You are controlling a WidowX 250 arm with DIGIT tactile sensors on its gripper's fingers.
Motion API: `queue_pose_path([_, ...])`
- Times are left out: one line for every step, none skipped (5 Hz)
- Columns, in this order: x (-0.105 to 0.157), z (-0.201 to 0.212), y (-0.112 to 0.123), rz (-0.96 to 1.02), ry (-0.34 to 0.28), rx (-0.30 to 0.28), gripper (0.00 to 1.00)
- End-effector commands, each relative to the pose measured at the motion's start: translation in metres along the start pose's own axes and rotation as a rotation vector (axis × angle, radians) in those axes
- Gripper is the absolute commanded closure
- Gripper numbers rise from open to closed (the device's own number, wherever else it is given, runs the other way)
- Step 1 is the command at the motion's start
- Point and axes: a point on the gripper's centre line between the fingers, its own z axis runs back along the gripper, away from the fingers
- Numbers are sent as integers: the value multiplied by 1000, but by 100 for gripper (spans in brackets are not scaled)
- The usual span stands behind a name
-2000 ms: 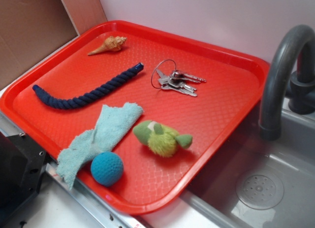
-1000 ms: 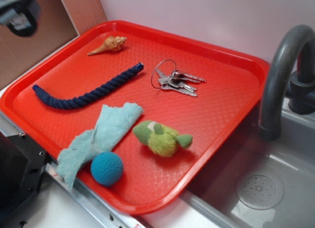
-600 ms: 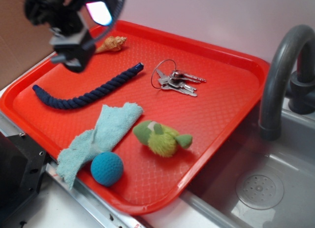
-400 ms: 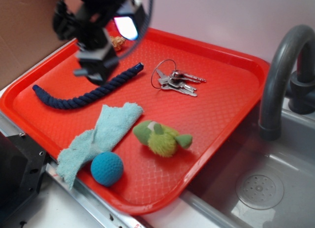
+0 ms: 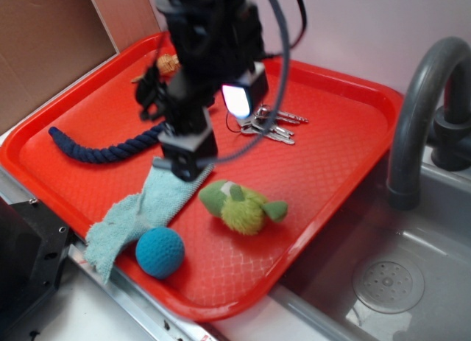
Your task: Grab the green animal.
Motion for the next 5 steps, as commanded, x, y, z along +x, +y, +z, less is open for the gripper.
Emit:
queue_pose_path([6, -43, -17, 0, 128, -11, 0])
queue_pose_path([6, -64, -18, 8, 204, -7, 0])
queue_pose_path([6, -85, -19, 18, 287, -7, 0])
queue_pose_path([7, -95, -19, 30, 339, 7, 100])
queue_pose_path([8, -96, -22, 33, 349, 22, 100])
